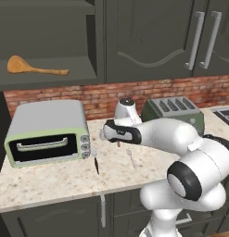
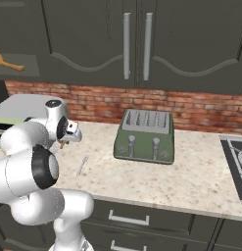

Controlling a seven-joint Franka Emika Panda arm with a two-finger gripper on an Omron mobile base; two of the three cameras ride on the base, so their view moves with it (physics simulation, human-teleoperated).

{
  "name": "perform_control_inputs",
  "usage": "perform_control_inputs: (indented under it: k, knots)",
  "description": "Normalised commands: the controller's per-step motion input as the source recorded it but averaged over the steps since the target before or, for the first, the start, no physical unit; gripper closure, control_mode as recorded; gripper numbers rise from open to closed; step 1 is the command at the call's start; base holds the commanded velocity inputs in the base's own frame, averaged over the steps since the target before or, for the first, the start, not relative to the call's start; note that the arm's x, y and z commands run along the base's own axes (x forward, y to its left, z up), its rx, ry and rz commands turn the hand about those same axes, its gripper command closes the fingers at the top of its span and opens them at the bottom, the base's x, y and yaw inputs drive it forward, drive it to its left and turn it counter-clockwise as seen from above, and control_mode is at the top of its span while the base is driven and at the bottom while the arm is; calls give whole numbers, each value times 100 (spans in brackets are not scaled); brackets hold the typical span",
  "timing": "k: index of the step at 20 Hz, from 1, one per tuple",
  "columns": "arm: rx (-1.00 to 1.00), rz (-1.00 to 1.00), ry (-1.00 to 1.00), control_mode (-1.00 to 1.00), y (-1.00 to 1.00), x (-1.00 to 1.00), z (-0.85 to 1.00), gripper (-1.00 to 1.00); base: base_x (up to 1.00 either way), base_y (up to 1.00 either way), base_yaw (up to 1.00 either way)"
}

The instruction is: Organize the utensils by type. Pick up the wooden spoons from the counter and place them in the open cabinet. Then pick up the metallic utensils from the counter and place them in the open drawer.

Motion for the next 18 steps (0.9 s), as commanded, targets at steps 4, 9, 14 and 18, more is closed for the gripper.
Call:
perform_control_inputs:
  k: [4, 9, 14, 18]
  knots:
    - [0, 5, 0, -100, -5, -36, 52, 100, 0, 0, 0]
    - [0, 5, 0, -100, 0, -32, 53, 100, 0, 0, 0]
    - [0, 7, 0, -100, 0, -28, 60, 100, 0, 0, 0]
    - [0, 7, 0, -100, 0, -23, 49, 100, 0, 0, 0]
